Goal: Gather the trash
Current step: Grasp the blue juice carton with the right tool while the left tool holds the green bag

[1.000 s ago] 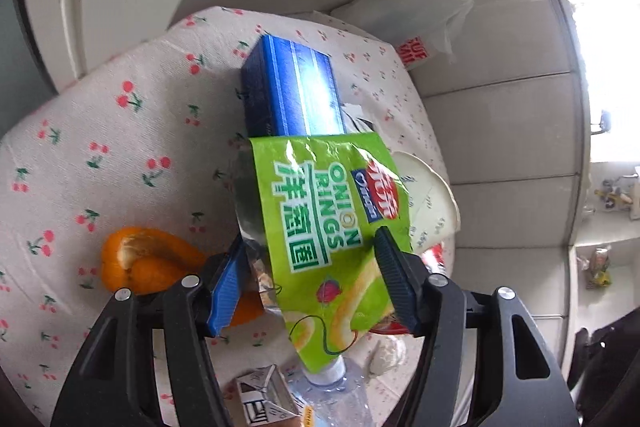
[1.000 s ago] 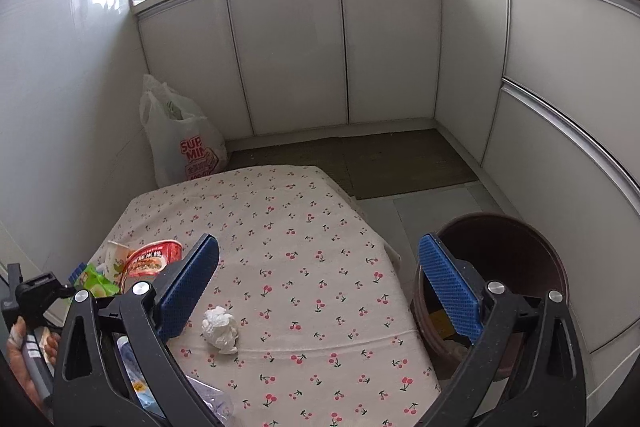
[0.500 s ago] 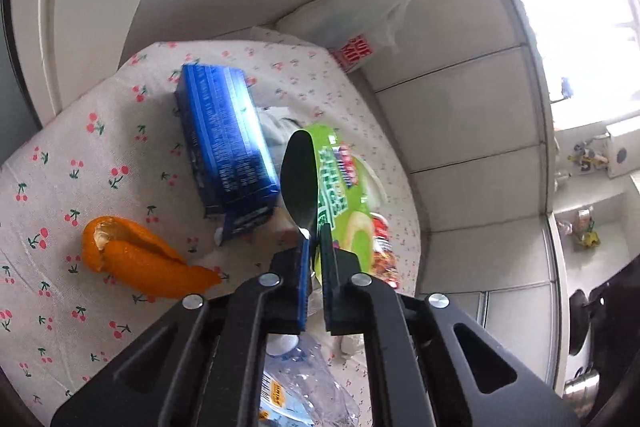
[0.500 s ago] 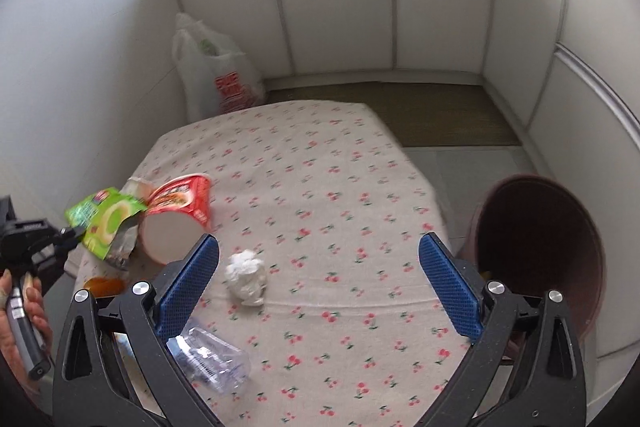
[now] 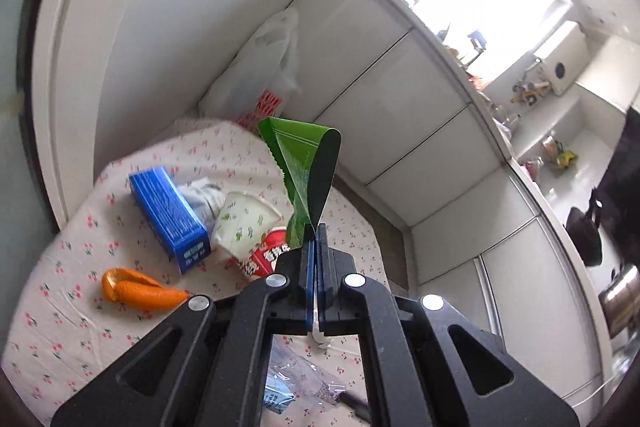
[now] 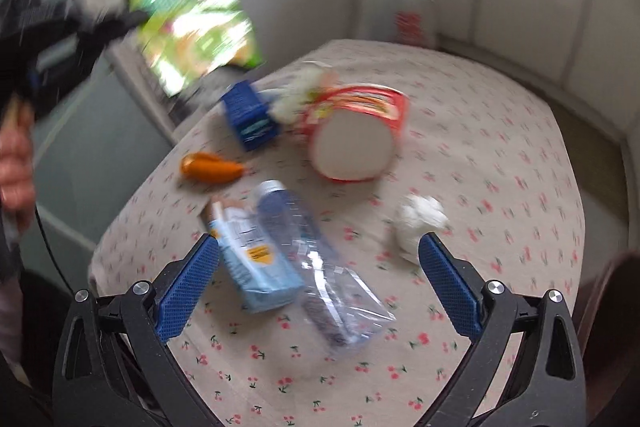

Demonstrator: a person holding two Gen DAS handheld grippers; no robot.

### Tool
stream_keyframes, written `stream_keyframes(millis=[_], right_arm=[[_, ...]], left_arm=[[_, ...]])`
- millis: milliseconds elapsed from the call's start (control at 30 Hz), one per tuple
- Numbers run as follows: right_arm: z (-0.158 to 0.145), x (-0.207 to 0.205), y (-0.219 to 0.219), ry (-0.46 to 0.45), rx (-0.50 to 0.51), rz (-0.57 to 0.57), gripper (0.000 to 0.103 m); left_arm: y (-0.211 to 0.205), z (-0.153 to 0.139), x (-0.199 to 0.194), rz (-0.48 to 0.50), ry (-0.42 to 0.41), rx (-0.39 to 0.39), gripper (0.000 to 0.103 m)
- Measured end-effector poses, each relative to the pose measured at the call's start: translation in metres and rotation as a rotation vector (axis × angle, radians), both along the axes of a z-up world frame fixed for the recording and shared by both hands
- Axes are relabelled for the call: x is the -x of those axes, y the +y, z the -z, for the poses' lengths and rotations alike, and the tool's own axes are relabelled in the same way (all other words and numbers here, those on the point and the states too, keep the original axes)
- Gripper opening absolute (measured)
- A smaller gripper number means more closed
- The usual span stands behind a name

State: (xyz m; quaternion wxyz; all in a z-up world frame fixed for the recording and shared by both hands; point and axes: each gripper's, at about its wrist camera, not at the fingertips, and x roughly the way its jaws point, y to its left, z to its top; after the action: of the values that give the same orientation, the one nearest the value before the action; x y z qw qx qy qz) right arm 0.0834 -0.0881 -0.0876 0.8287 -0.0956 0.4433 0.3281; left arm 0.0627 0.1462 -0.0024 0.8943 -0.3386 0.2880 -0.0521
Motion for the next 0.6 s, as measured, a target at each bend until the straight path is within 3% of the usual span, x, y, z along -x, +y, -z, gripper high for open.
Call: stream_keyframes(millis=[267, 533, 600], right_arm=[[0.026, 0.034, 0.075, -0.117, 0.199, -0.184, 0.063], [0.054, 0.049, 0.114, -0.16, 0.33, -0.301, 0.049], [0.064, 0.051, 0.122, -0.157, 0.371, -0.321, 0.032]], left_arm=[[-0.004, -0.042, 0.027, -0.022, -0.132, -0.184, 0.0], [0.013, -0.043, 0.032, -0.054, -0.139, -0.166, 0.0], [0.018, -0.043, 0.032, -0.063, -0.136, -0.158, 0.0]])
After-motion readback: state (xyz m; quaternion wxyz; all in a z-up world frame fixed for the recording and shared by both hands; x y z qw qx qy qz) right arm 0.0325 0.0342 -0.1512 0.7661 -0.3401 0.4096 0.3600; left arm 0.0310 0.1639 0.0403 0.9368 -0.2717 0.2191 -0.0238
